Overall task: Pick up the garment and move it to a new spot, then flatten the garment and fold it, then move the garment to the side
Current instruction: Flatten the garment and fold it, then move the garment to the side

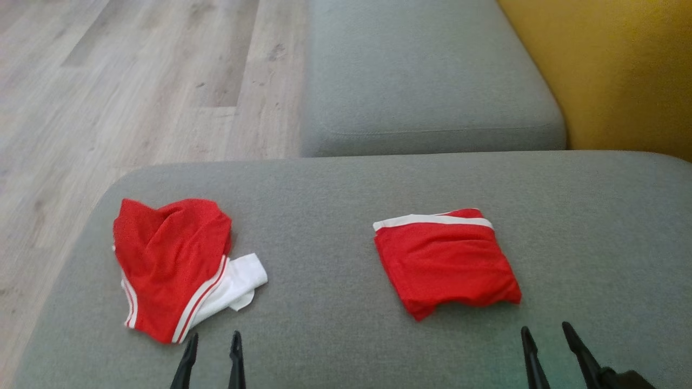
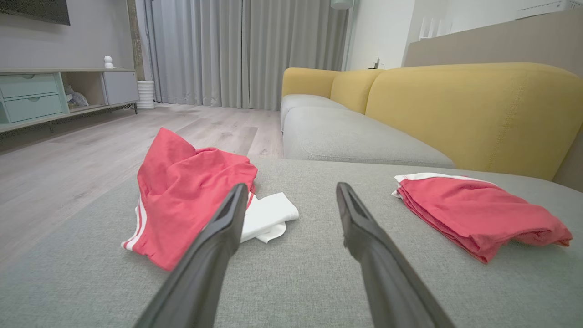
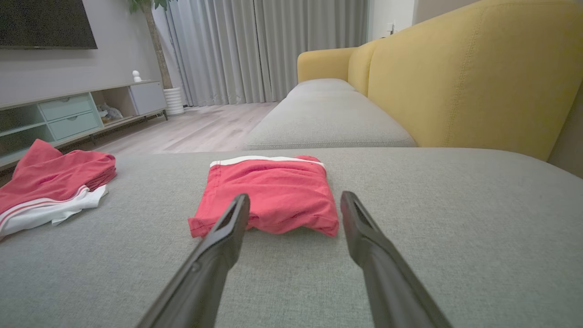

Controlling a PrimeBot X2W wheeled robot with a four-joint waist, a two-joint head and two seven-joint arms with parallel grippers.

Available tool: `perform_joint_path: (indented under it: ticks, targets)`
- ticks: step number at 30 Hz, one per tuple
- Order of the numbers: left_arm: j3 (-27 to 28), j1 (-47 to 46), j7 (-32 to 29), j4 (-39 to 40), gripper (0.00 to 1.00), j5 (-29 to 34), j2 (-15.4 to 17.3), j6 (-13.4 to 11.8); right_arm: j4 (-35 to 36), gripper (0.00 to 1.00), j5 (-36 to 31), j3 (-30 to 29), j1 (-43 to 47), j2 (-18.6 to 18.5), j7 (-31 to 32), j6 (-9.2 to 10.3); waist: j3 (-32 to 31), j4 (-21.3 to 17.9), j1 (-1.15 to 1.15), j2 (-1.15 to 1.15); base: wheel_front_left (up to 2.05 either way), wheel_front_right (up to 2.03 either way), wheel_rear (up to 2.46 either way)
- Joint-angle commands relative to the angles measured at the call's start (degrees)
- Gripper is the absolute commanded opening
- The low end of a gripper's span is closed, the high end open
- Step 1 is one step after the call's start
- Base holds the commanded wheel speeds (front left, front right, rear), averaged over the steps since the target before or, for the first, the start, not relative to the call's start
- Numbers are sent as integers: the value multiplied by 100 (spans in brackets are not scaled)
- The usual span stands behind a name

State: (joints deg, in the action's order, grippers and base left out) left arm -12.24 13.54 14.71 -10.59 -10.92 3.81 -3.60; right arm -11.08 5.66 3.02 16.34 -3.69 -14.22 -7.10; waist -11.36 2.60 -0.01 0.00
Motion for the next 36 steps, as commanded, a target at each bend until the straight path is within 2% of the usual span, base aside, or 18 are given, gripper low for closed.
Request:
perform_joint_path:
  ticks: [1,14,27,36]
  targets:
    - [247,-160,29,159,100,41,-14,-3,236,100,-41,133,-293,-38,-76,-39,-44,-53,1,0,0,0,0]
    - [374,-120,29,-209,100,183,-54,109,269,100,-8,185,-93,-47,-77,-39,-115,-263,1,0,0,0,0]
    - [402,-127,29,-259,100,202,-82,114,182,100,34,216,-104,-108,-77,-39,-122,-248,1,0,0,0,0]
    - [308,-234,29,-11,100,260,-90,77,-166,100,347,265,-532,-117,-77,-39,267,-155,1,0,0,0,0]
